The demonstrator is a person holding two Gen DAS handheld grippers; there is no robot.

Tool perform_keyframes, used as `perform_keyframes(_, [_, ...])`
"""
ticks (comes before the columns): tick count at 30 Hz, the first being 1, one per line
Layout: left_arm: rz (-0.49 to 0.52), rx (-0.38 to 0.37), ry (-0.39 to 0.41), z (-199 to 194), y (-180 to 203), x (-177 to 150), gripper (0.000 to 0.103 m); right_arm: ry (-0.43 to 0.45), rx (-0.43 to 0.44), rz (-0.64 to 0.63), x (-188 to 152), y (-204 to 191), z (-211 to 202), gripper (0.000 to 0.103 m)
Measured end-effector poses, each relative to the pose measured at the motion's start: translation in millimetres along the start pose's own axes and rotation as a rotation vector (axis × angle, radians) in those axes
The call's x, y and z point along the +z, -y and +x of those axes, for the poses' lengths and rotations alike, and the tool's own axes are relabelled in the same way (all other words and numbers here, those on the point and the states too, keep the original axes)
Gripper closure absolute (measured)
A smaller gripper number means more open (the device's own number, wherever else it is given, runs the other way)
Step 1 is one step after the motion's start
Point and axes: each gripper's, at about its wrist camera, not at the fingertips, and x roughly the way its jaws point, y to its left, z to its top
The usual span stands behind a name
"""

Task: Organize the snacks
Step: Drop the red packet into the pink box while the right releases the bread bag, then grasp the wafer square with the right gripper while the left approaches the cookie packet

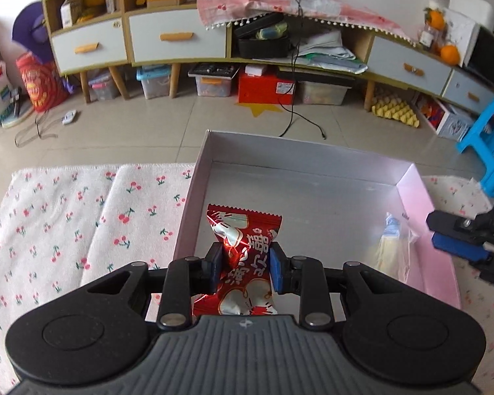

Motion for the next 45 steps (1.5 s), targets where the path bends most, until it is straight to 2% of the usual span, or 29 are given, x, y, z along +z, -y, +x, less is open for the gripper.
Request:
perform_keyframes(1, [0.016,0.019,0.004,-0.4,1.4,-0.2,0.067,-0.004,0.005,-0.004,0.2,-0.9,0.0,0.073])
perform_keyframes(2, [0.030,0.033,0.002,-0.8,2.9,-0.6,0.055,-0.005,0.005,-0.004,0.2,-1.6,-0.3,0.073])
perform_keyframes(3, [0.039,0.033,0.006,-2.2,4.1,-1.5,0.051,-0.011,0.004,-0.006,-0.1,-2.3,-0.5,0.073])
perform_keyframes(6, [0.054,0.028,0.003,-7.1,4.8,-4.9,0.049,-0.031,-0.003,-0.028,-1.0,-7.4,-2.7,0.062])
perform_keyframes(10, [0.075,0.023,0.004,-13.9,5.7,-4.3,0.035,-0.032,-0.027,-0.079,-4.5,-18.6,-13.0,0.048])
perform_keyframes(13, [0.085,0.019,0.009,-20.5,6.5,-4.3,0.030,-0.032,-0.044,-0.111,-7.3,-27.1,-23.6,0.039])
perform_keyframes(18, [0.072,0.009,0.016,-37.1,1.0,-6.7,0.023,-0.037,-0.058,-0.121,-12.8,-39.1,-41.4,0.033])
perform_keyframes(23, [0.030,-0.009,0.025,-58.4,-5.6,-12.0,0.010,-0.059,-0.067,-0.157,-23.2,-50.5,-58.9,0.027])
perform_keyframes(32, [0.021,-0.049,0.001,-84.3,-18.3,-28.5,0.001,-0.112,-0.082,-0.221,-44.8,-68.8,-87.2,0.019])
perform_keyframes(34, [0.017,-0.054,-0.001,-87.7,-22.2,-32.8,0.001,-0.124,-0.092,-0.241,-50.0,-71.1,-90.7,0.016])
perform_keyframes(38, [0.009,-0.047,0.002,-91.6,-30.8,-44.1,0.001,-0.149,-0.126,-0.295,-63.2,-73.7,-92.4,0.016])
perform_keyframes(45, [0.020,-0.023,-0.005,-83.6,-46.9,-67.6,0.001,-0.206,-0.136,-0.348,-88.5,-65.7,-85.0,0.016])
